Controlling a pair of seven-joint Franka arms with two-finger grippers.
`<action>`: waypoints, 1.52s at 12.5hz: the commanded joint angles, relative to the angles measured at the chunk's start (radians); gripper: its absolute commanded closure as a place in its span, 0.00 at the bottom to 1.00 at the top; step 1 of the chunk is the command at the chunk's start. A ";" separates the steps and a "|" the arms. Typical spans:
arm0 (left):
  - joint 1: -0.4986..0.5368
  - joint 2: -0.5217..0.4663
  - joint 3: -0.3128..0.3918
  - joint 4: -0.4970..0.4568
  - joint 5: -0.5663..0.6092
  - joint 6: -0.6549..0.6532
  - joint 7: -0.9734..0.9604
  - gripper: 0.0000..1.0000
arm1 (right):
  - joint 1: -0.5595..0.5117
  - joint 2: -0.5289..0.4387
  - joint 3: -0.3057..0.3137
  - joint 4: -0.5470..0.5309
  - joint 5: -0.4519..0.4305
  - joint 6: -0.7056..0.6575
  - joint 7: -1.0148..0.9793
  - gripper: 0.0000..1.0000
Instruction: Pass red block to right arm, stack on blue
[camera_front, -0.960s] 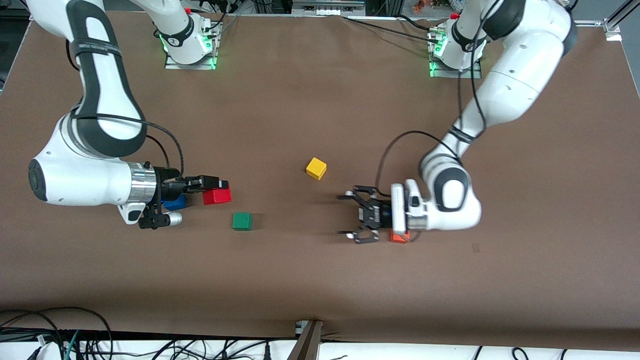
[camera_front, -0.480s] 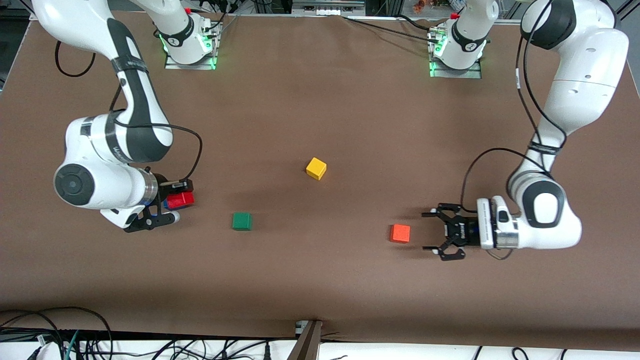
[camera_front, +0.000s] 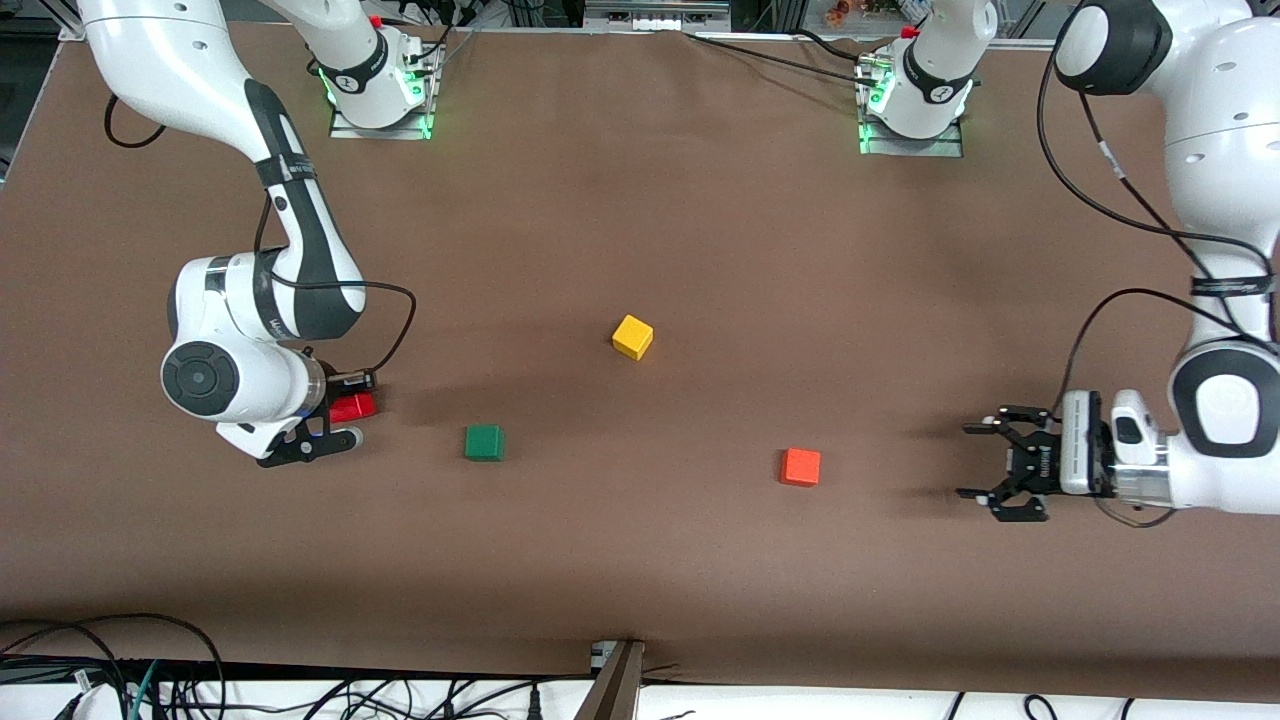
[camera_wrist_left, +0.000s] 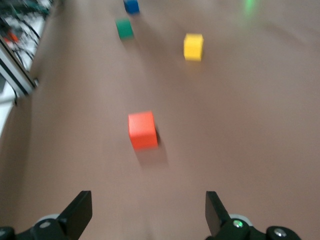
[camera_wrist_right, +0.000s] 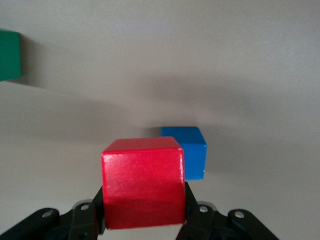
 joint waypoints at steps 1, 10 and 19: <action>-0.030 -0.103 0.036 0.004 0.178 -0.038 -0.067 0.00 | 0.000 -0.082 -0.015 -0.143 -0.021 0.121 -0.011 1.00; -0.082 -0.422 0.030 -0.035 0.557 -0.211 -0.639 0.00 | 0.000 -0.168 -0.043 -0.352 -0.027 0.344 0.004 1.00; -0.227 -0.833 0.028 -0.461 0.589 -0.178 -1.829 0.00 | 0.000 -0.159 -0.043 -0.362 -0.026 0.363 0.024 1.00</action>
